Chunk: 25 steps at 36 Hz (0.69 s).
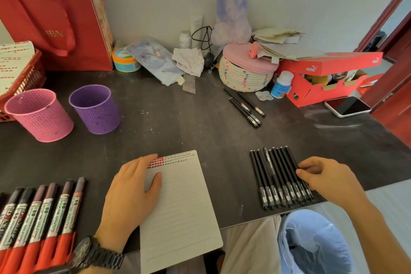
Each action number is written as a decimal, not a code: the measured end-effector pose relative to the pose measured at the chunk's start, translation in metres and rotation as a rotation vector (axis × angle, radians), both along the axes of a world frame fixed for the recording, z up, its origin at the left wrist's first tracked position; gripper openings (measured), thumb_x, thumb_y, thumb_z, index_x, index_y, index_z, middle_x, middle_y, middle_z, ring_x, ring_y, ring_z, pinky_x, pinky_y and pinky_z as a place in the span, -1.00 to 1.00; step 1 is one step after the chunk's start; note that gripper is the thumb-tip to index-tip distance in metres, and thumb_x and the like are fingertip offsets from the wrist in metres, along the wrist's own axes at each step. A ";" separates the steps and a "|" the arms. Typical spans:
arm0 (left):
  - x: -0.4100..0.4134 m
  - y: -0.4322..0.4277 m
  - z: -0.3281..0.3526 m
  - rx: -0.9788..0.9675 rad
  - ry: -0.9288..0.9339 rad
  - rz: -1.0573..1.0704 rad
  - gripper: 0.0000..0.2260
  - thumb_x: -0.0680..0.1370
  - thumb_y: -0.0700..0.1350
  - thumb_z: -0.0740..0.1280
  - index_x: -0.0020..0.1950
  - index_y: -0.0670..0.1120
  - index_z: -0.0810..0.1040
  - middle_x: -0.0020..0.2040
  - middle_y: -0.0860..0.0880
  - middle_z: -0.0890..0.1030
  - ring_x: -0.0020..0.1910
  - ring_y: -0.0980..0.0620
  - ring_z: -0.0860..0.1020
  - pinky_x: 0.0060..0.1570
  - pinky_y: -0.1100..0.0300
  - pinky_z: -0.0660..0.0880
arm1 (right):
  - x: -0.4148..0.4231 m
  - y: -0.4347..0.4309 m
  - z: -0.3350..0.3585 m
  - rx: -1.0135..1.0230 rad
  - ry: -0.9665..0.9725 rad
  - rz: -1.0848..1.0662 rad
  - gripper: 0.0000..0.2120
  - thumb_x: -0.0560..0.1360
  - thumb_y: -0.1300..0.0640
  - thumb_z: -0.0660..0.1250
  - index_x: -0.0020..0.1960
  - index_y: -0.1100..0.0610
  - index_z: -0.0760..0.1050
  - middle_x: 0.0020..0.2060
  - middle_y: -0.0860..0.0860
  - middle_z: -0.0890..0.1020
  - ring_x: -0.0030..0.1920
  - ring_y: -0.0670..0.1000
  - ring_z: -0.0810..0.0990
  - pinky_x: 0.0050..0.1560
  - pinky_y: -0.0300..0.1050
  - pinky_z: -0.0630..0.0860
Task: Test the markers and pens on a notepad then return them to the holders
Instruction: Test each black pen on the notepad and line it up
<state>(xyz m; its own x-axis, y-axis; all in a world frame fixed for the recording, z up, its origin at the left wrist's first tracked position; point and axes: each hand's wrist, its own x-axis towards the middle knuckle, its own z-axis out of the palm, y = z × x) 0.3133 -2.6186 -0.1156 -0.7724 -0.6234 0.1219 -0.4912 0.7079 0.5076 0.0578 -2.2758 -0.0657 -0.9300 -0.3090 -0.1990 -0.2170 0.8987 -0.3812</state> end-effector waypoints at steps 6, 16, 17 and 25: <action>-0.001 -0.001 0.000 0.011 -0.009 -0.001 -0.59 0.60 0.13 0.23 0.45 0.13 0.37 0.34 0.13 0.49 0.35 0.07 0.40 0.31 0.07 0.36 | 0.002 0.000 0.001 0.030 0.048 -0.016 -0.89 0.54 -0.15 0.38 0.04 -0.19 0.56 -0.21 -0.26 0.64 -0.19 -0.14 0.62 -0.18 -0.14 0.50; -0.001 -0.002 -0.001 -0.024 -0.003 -0.017 -0.63 0.60 0.12 0.25 0.40 0.12 0.42 0.32 0.18 0.49 0.33 0.13 0.41 0.33 0.14 0.34 | -0.016 -0.066 0.000 -0.023 0.330 0.025 -0.81 0.56 -0.13 0.30 0.14 -0.13 0.53 -0.04 -0.16 0.59 -0.10 -0.02 0.56 -0.16 -0.08 0.42; -0.001 -0.002 -0.001 -0.019 0.000 -0.016 -0.62 0.60 0.13 0.24 0.41 0.14 0.40 0.32 0.19 0.49 0.32 0.14 0.40 0.33 0.15 0.34 | -0.020 -0.078 0.000 -0.022 0.346 0.040 -0.79 0.56 -0.12 0.29 0.16 -0.11 0.53 -0.02 -0.13 0.58 -0.06 0.00 0.57 -0.14 -0.08 0.42; -0.001 -0.004 -0.006 -0.051 -0.012 -0.025 -0.63 0.61 0.19 0.16 0.41 0.20 0.40 0.38 0.27 0.41 0.36 0.24 0.33 0.36 0.25 0.25 | -0.049 -0.164 0.002 0.151 0.366 0.185 -0.67 0.60 -0.03 0.23 0.32 0.06 0.46 0.22 0.06 0.56 0.22 0.15 0.49 -0.04 0.03 0.50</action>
